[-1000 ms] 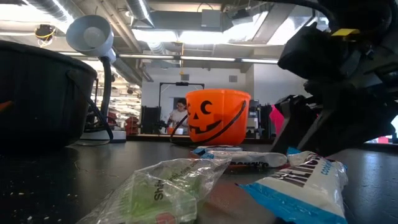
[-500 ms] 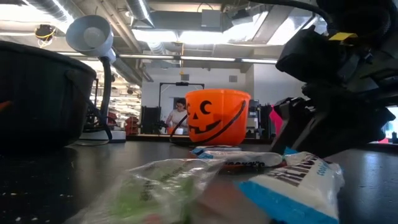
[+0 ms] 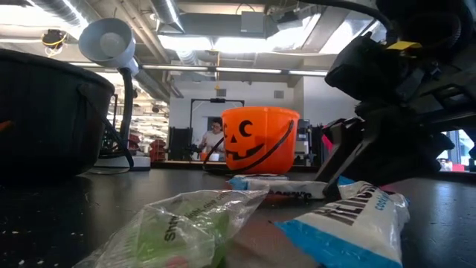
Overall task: Sort candy
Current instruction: Put the white candy into the black bucket
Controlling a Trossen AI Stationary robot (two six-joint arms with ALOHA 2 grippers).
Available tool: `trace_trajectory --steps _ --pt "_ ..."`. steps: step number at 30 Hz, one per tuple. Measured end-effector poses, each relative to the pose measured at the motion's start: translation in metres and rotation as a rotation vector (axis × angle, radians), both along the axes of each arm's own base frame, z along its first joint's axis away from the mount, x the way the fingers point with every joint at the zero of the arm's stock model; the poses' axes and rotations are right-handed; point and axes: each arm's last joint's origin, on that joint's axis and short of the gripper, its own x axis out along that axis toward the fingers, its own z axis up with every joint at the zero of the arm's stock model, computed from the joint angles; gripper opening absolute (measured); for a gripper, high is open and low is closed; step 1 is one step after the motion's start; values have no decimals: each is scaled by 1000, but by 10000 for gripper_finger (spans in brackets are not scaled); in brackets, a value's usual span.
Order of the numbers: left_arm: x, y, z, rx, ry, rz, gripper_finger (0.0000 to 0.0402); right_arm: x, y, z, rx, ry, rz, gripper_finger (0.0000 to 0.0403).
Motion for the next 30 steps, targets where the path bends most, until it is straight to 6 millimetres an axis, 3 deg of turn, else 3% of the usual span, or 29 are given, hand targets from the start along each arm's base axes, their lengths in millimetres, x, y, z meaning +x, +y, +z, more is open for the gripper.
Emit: trace_trajectory --steps 10,18,22,30 --pt "-6 -14 -4 -15 36 -44 158 0 0 0 7 8 11 72" --pt "-7 -25 -10 -11 54 -73 158 -3 0 15 40 -22 25 46" --pt "-1 -32 -22 10 93 -82 158 -2 0 31 65 -82 25 36" --pt "14 -44 -64 -1 274 -72 158 -5 -2 47 69 -114 27 4"
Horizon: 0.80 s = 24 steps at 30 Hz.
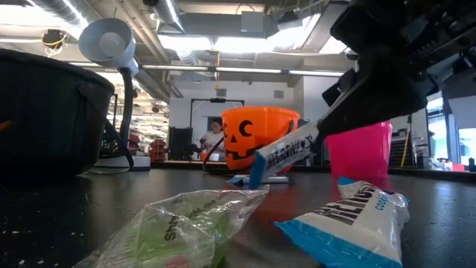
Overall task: Sort candy
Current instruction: Put the white candy into the black bucket
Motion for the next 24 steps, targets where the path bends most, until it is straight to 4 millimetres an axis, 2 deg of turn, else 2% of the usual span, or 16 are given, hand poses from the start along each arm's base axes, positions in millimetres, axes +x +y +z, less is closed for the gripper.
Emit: trace_trajectory --steps 9,13,19,24 --pt "14 -9 -36 21 105 5 158 -1 -2 6 -29 -27 -26 2" --pt "20 -13 -53 -43 144 27 158 0 -4 11 -53 -64 -89 2" --pt "26 -16 -73 -84 183 47 158 4 -6 34 -71 -152 -186 2" --pt "29 -11 -76 -53 164 129 158 15 -6 51 -82 -196 -177 2"
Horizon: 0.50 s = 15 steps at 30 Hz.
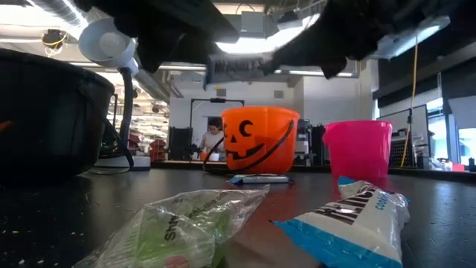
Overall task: Sort candy
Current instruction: Put the white candy into the black bucket
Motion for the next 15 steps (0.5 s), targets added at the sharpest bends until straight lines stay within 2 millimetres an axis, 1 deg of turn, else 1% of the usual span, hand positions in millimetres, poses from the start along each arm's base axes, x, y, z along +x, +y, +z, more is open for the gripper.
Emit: trace_trajectory --steps 8,15 --pt "1 4 0 65 2 29 158 12 3 20 -45 35 2 2" --pt "1 7 -1 90 9 60 158 17 6 32 -34 21 13 3"
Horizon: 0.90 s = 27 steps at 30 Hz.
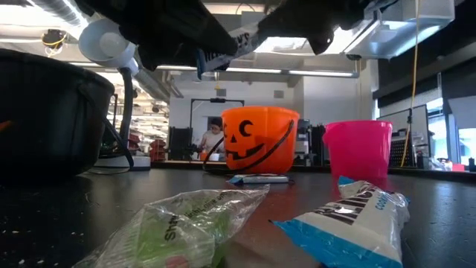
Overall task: Sort candy
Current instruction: Put the white candy into the black bucket
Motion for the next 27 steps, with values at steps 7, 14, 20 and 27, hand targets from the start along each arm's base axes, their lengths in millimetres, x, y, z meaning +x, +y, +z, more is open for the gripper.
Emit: trace_trajectory --steps 7,14,20,27 --pt "-1 2 0 34 -6 49 149 0 1 0 9 8 21 3" --pt "-2 2 -1 45 3 52 79 0 3 1 41 2 74 3" --pt "-2 2 -1 52 8 54 13 -1 3 3 49 11 105 29" --pt "-6 4 19 60 -5 62 21 -12 2 25 107 -19 211 127"
